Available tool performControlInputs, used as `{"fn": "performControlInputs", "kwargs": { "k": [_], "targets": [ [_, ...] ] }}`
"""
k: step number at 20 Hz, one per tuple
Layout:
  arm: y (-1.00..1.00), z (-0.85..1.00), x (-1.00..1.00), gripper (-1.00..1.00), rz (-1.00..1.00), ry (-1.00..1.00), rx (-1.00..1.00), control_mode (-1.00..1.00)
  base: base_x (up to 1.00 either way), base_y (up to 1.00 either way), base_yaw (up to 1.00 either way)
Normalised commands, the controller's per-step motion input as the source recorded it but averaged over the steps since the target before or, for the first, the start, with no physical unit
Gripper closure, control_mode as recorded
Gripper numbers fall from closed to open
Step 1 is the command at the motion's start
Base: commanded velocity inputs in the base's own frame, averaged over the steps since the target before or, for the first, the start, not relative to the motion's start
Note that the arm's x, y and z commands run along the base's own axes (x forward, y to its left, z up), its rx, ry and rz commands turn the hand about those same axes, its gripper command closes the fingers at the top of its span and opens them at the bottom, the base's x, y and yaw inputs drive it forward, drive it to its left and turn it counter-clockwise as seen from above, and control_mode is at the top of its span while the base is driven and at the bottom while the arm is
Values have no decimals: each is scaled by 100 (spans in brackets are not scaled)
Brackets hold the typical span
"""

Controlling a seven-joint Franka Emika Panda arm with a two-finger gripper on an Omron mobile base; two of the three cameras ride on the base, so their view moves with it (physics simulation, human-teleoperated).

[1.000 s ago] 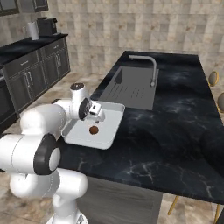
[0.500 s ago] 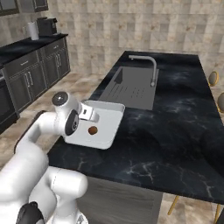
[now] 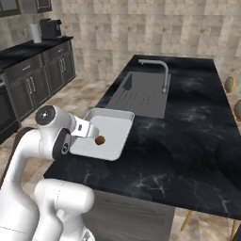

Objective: Pick the mango and apple from the fridge and place them inside the tupperware on the counter.

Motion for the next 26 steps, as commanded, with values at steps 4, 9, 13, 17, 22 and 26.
{"fn": "performControlInputs", "kwargs": {
  "k": [4, 9, 13, 17, 22, 26],
  "targets": [
    [0, 36, -81, -100, 0, 0, 0, -100, 0, 0, 0],
    [1, 21, -73, -100, 0, 0, 0, -100, 0, 0, 0],
    [6, 1, -71, -100, 0, 0, 0, -100, 0, 0, 0],
    [4, -13, -72, -100, 0, 1, 0, -100, 0, 0, 0],
    [0, 0, 0, -100, 0, 0, 0, 100, -41, 16, 1],
    [0, 0, 0, -100, 0, 0, 0, 100, -61, 8, -53]
  ]
}}
